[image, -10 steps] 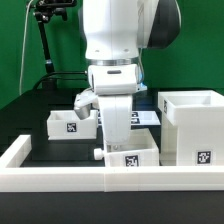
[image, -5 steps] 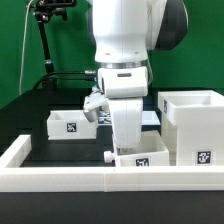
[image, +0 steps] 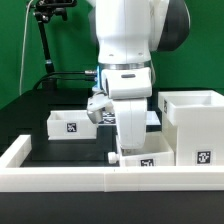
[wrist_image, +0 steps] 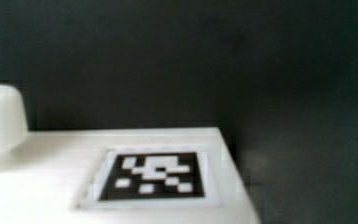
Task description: Assemble drawer
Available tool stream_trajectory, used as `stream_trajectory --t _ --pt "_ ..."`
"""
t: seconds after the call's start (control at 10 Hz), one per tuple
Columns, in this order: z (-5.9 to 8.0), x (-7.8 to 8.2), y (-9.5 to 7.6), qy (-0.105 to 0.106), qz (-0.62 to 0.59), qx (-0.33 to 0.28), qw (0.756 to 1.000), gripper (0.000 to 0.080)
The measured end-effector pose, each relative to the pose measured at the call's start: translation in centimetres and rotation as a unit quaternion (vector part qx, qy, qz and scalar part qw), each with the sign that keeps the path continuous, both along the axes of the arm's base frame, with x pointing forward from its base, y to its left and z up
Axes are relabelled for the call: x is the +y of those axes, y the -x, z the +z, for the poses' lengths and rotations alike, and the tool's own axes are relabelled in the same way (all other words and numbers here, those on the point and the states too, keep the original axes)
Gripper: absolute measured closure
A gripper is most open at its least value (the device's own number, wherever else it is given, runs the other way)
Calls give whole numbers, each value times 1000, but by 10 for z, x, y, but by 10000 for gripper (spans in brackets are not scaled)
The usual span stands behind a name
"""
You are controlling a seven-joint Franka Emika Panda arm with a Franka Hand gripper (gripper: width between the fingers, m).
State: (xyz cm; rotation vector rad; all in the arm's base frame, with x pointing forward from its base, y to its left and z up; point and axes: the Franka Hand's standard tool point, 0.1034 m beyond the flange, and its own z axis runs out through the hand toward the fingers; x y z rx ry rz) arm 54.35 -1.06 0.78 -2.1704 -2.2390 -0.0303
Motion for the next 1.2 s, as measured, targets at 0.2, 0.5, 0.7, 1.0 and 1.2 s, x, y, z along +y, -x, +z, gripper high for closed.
stream_trajectory --t 0.2,0.5,0.7,1.0,1.2 --pt "0 1 0 0 -6 1 1000 757" --pt "0 1 0 -1 -11 1 1000 757" --pt "0 1 0 -1 -11 1 1000 757" --pt "0 5 0 6 12 -3 1000 757" --pt "0 11 1 17 42 1 999 757"
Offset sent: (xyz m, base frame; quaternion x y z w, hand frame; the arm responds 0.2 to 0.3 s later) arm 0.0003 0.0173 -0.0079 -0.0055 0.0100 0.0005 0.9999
